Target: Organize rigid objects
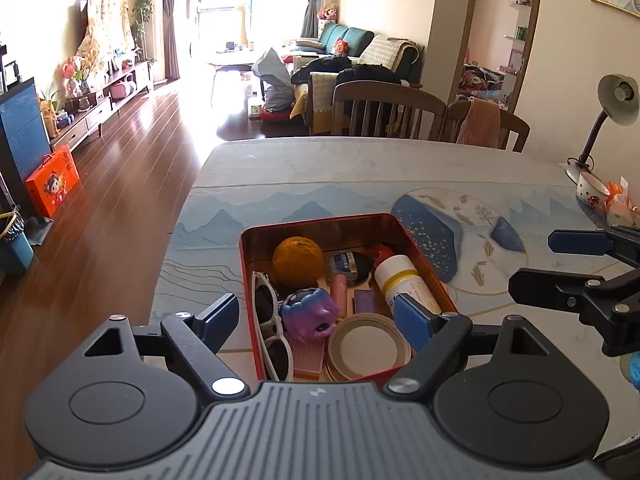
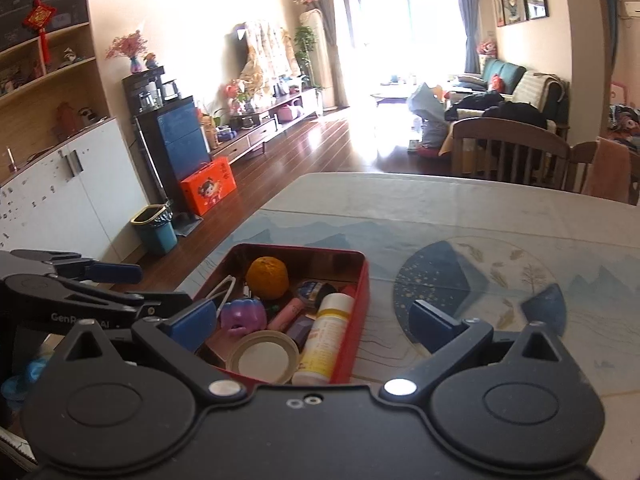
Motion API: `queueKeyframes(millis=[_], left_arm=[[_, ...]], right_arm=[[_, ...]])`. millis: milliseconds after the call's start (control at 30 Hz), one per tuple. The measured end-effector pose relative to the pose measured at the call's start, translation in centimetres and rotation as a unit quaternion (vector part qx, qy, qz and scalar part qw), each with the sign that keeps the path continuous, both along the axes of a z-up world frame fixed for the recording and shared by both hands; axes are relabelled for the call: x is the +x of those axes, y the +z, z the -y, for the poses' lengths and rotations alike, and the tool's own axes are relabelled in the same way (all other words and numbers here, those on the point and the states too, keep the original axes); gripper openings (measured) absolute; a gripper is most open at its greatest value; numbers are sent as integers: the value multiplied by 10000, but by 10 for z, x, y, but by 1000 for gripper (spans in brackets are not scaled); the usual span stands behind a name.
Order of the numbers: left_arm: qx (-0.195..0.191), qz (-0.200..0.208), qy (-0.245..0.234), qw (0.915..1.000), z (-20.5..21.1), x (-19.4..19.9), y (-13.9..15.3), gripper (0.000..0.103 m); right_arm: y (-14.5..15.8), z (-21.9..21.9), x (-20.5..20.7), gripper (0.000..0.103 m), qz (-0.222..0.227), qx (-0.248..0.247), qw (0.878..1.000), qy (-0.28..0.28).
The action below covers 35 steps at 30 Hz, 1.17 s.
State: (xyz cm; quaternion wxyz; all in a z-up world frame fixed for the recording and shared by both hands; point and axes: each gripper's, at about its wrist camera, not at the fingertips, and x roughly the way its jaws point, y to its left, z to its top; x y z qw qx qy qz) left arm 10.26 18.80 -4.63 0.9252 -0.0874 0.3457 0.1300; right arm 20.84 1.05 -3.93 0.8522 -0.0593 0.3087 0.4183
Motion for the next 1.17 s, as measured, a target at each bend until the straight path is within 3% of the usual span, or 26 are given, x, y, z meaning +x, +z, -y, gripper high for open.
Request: queueKeyframes(millis=[100, 133, 800, 1167], left_arm=[[-27, -26, -17, 10000, 4, -2, 0, 102], [-20, -8, -16, 10000, 6, -3, 1, 103], [-2, -129, 126, 9998, 41, -12, -3, 103], [-43, -207, 363, 9991, 57, -9, -4, 103]], right_arm=[[-2, 3, -2, 103, 6, -29, 10000, -86], [-3, 3, -3, 103, 5, -49, 9999, -101], [-10, 35, -14, 103, 95, -16, 9988, -489], [-10, 54, -6, 103, 69, -73, 9990, -431]])
